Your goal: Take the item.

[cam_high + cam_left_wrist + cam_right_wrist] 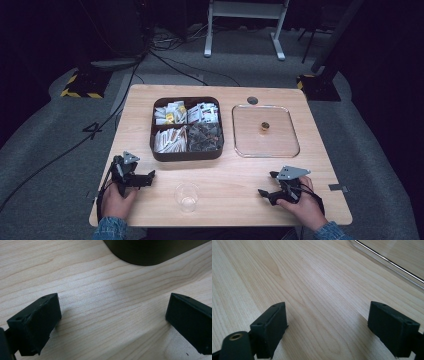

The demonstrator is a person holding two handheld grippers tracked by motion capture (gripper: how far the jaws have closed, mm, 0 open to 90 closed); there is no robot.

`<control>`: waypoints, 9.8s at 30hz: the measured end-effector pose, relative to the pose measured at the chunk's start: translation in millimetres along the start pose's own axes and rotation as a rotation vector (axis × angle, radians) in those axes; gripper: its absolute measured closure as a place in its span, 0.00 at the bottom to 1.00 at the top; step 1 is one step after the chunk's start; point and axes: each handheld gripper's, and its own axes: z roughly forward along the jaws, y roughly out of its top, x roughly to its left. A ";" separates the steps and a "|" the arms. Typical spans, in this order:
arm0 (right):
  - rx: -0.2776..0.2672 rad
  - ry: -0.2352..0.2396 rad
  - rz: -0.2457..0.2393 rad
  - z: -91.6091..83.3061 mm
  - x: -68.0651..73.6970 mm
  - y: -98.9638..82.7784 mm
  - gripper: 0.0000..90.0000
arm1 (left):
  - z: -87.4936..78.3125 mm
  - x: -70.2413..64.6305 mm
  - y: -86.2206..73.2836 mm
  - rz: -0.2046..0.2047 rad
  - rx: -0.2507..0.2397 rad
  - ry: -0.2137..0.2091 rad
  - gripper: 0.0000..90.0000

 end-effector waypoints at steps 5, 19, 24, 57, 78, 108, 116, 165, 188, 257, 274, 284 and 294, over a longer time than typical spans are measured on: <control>0.000 0.002 -0.001 -0.1 -0.1 -0.2 0.17 | 0.1 -0.2 0.1 -0.001 0.001 0.002 0.00; 0.008 -0.009 0.011 2.2 2.8 1.9 0.14 | 0.1 -0.2 0.2 0.000 0.001 0.002 0.00; 0.015 0.003 0.008 1.5 1.0 2.8 0.16 | 0.1 -0.2 0.2 0.000 0.001 0.002 0.00; -0.093 0.081 -0.030 -23.9 -10.7 112.9 0.19 | -0.9 -1.6 -1.0 -0.009 0.001 0.009 0.00; -0.112 0.112 -0.071 12.8 -19.5 159.2 0.19 | -0.7 -1.6 -1.0 -0.009 0.000 0.006 0.00; -0.096 0.229 -0.141 75.5 -25.4 204.4 0.18 | -0.9 -1.8 -1.4 -0.009 -0.001 0.006 0.00; -0.075 0.242 -0.140 94.3 -21.9 210.6 0.21 | -1.0 -1.8 -1.3 -0.010 0.001 0.005 0.00; 0.019 0.229 -0.198 150.7 0.9 215.4 0.84 | -1.0 -1.6 -1.2 -0.010 0.001 0.004 0.00; -0.153 0.354 -0.071 103.2 -1.4 224.5 0.84 | -1.0 -1.6 -1.2 -0.009 0.002 0.004 0.00; 0.059 0.574 -0.361 53.1 139.2 197.6 0.79 | -1.0 -1.6 -1.2 -0.009 0.002 0.004 0.00; -0.024 0.494 -0.325 50.6 128.3 195.1 0.40 | -1.0 -1.6 -1.2 -0.009 0.002 0.004 0.00; -0.064 0.423 -0.279 31.6 105.0 196.2 0.38 | -0.9 -1.3 -1.0 -0.007 0.001 0.004 0.00; -0.079 0.346 -0.222 11.6 74.8 186.3 0.37 | -0.7 -1.2 -0.9 -0.006 0.000 0.006 0.00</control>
